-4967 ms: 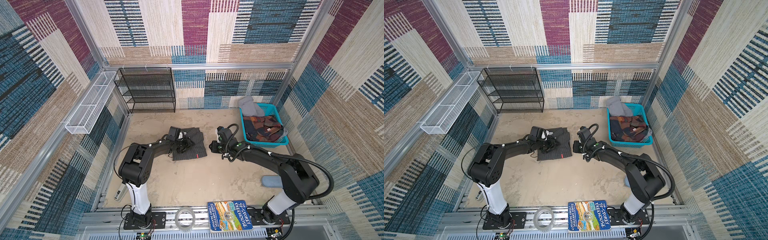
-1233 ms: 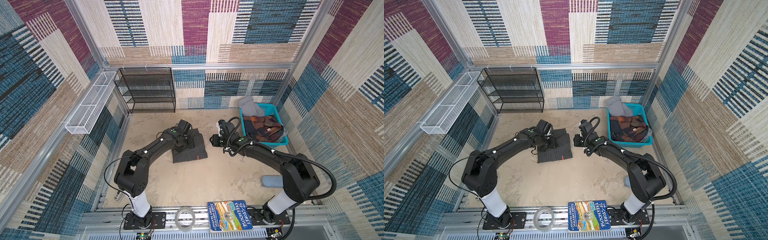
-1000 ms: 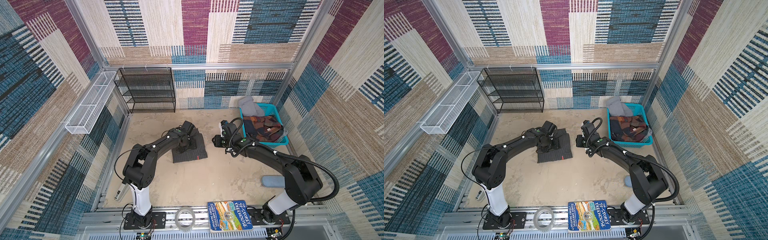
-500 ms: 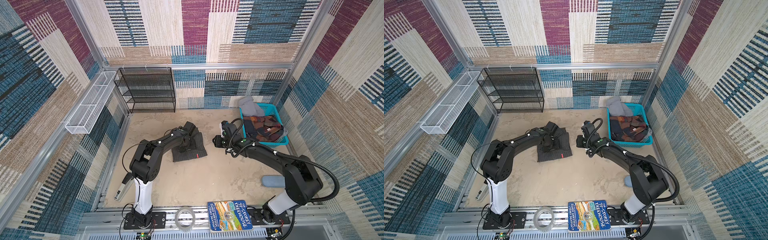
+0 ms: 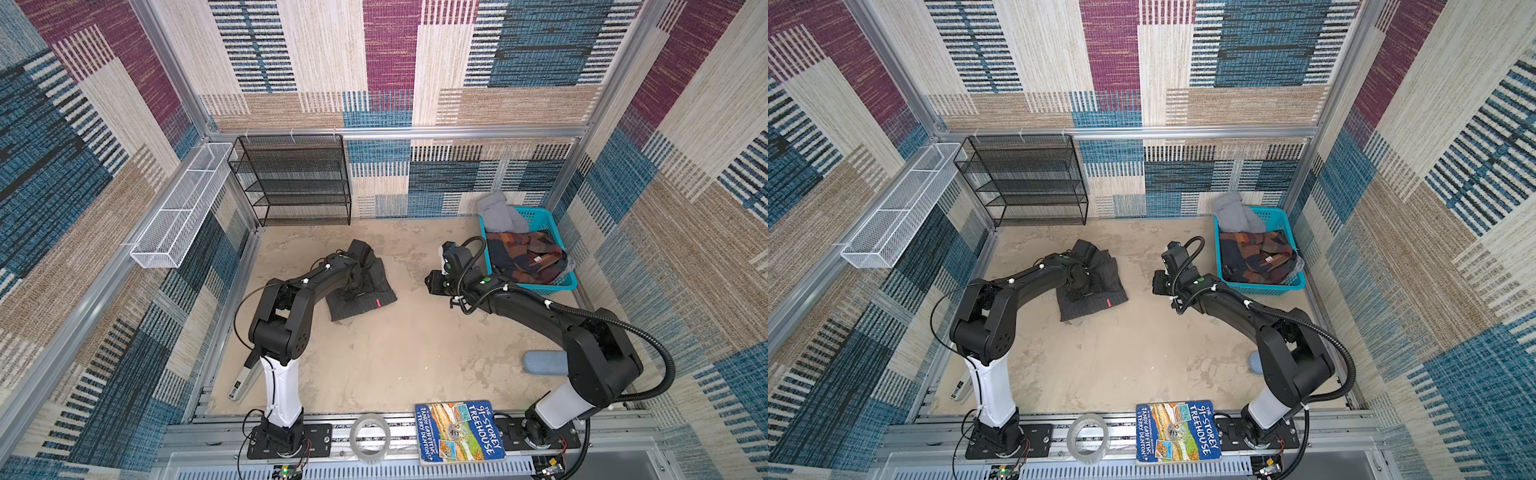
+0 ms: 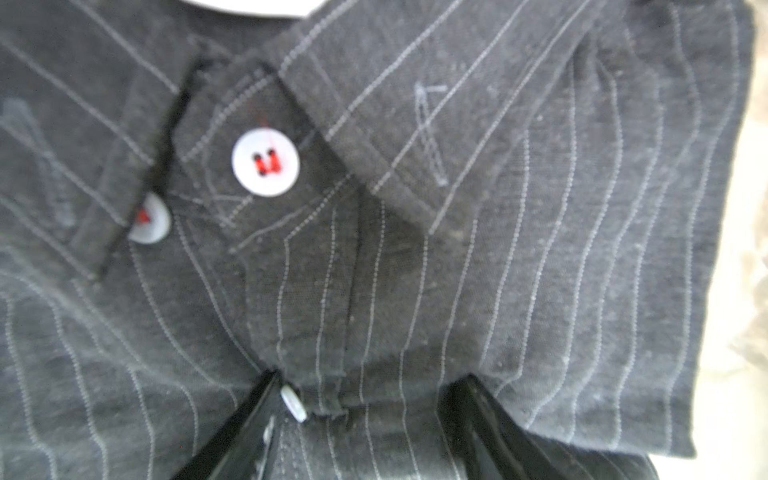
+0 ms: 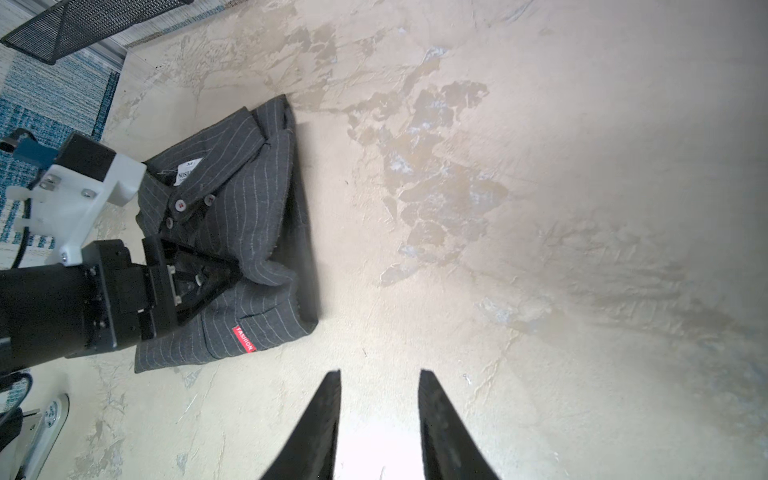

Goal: Fold and stack the long sleeve shirts
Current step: 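Grasp the shirt's near edge with the left gripper while the right draws back, then drag the folded shirt with the left gripper toward the wire shelf rack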

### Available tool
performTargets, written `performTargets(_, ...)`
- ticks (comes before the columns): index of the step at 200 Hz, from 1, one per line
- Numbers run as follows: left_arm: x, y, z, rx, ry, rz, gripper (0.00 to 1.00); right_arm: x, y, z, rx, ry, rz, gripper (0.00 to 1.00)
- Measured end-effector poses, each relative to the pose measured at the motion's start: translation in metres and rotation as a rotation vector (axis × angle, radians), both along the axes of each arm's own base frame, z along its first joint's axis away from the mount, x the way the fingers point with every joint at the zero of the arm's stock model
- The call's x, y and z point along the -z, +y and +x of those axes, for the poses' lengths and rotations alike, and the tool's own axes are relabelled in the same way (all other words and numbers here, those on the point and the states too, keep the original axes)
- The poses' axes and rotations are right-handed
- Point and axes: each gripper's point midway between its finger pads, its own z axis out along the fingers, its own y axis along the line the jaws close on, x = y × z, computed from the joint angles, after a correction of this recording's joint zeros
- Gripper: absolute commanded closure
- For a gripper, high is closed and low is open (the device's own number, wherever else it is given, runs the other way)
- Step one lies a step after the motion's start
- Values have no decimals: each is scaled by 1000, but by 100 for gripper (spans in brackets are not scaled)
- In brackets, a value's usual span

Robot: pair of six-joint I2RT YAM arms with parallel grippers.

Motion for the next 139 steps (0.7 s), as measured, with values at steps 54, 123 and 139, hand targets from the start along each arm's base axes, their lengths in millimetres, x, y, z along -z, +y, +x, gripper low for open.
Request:
performTargets(54,1,42,8,-11,12,30,33,3,1,2,2,10,-2,65)
performTargets(123,-6,99,19,10,76,54,29,15,7,9,7,37,-4,66)
performTargets(139,-16,107,24,22,73,61,28,17,11,12,0,43,5,66)
